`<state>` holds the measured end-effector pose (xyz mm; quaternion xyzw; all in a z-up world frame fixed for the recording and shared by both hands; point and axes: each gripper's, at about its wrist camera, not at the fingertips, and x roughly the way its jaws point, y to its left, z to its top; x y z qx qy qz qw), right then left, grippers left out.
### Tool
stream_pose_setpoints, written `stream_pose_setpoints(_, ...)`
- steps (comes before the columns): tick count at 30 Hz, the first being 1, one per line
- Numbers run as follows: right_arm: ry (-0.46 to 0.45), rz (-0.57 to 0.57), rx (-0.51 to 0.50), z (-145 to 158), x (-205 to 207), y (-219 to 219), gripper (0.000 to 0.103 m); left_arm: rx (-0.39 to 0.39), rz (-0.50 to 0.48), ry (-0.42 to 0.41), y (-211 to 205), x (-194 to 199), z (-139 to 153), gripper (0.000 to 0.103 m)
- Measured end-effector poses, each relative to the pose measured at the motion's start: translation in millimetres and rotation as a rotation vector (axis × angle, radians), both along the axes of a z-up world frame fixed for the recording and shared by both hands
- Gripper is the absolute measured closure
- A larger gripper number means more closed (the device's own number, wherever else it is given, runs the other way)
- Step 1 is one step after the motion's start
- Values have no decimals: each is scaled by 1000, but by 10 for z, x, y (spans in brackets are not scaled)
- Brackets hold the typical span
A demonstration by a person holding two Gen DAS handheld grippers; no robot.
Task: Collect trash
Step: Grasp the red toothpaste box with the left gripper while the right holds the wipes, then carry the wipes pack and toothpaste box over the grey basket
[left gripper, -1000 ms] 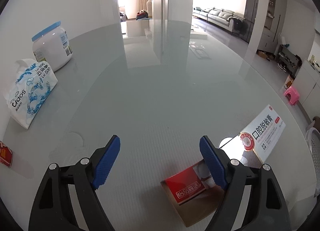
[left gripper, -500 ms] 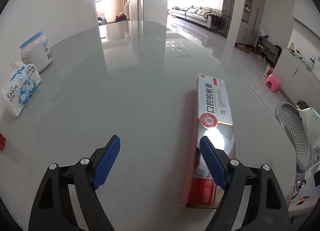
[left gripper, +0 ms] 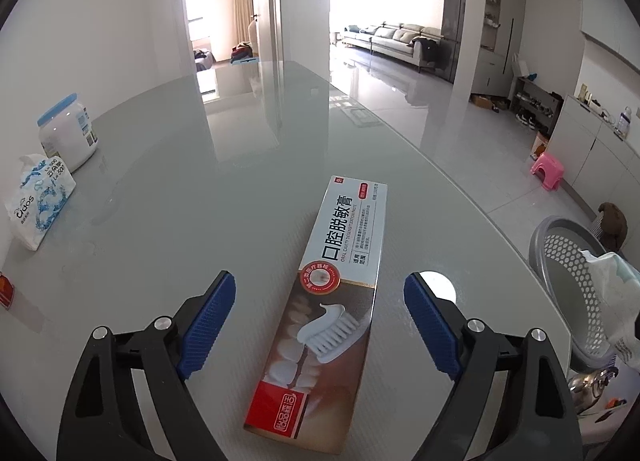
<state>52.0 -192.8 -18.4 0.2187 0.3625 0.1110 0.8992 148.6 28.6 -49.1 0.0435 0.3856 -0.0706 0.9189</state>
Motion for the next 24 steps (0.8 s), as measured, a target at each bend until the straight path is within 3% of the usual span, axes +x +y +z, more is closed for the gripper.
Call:
stream_pose_setpoints(8,10,-25,15,-38,-65,-124,45,62,33,88,-108,121,-219,19)
stream_pose_setpoints(11,11,-24,18,-47,-73,-131,45,70,25,115,-145,134,-285,26)
stream_pose_setpoints(15,19,-20,18,-71,-50,-138,45,53,29,164,-153,183,-398,41)
stream_pose_setpoints(24,38,-34,27,-145,-13,-188,45,-49,5,180,-48,140,-409,52)
